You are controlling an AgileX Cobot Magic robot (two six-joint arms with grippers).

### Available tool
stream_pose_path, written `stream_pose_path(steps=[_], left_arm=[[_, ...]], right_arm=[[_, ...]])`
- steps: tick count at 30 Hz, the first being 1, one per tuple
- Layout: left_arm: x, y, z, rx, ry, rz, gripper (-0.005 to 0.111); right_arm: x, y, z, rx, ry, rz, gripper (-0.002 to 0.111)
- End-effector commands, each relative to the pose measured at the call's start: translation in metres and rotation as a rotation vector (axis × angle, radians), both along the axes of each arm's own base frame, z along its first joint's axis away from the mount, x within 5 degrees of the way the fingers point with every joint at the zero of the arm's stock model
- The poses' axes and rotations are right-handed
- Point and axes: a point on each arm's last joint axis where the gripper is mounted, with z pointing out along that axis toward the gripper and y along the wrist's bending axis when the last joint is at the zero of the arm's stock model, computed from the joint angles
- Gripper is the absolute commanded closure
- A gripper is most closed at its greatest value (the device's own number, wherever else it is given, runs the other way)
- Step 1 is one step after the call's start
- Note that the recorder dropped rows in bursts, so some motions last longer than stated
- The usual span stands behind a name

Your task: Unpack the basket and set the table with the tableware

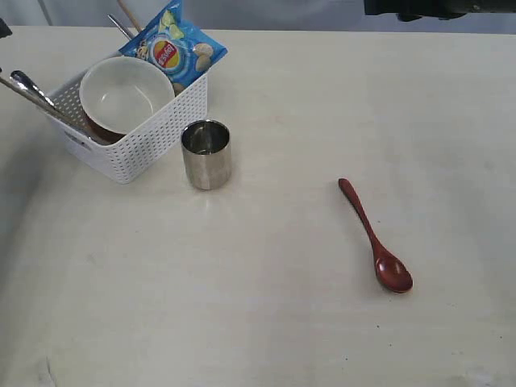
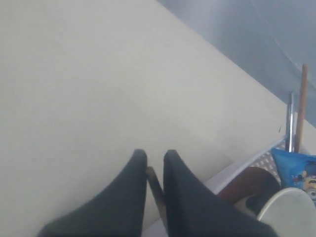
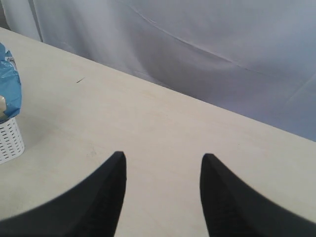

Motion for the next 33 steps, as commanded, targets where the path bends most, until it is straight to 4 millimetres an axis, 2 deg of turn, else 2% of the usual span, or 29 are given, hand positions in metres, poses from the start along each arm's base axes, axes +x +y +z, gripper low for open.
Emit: stream_pose_path(steps=[1, 7, 12, 21, 33], left_arm=[[0.000, 0.001, 0.000, 0.025, 0.003, -0.018, 0.107], [0.001, -0.001, 0.005, 0.023, -0.028, -0.034, 0.107], [0.003, -0.007, 0.019, 0.004, -0.140, -0.081, 0.107], [-0.005, -0.010, 0.044, 0.039, -0.222, -0.097, 0.107], [-0.013, -0.027, 0.082, 0.068, -0.458, -0.263, 0.107]], right_arm=[[-0.001, -0.002, 0.001, 0.000, -0.008, -0.005, 0.063], [-0.001, -0.002, 0.001, 0.001, -0.010, -0.005, 0.063], [0.000, -0.002, 0.002, 0.002, -0.015, -0.007, 0.063], [0.000, -0.002, 0.002, 0.002, -0.015, -0.007, 0.063], [0.000, -0.002, 0.002, 0.002, -0.015, -0.007, 0.063]])
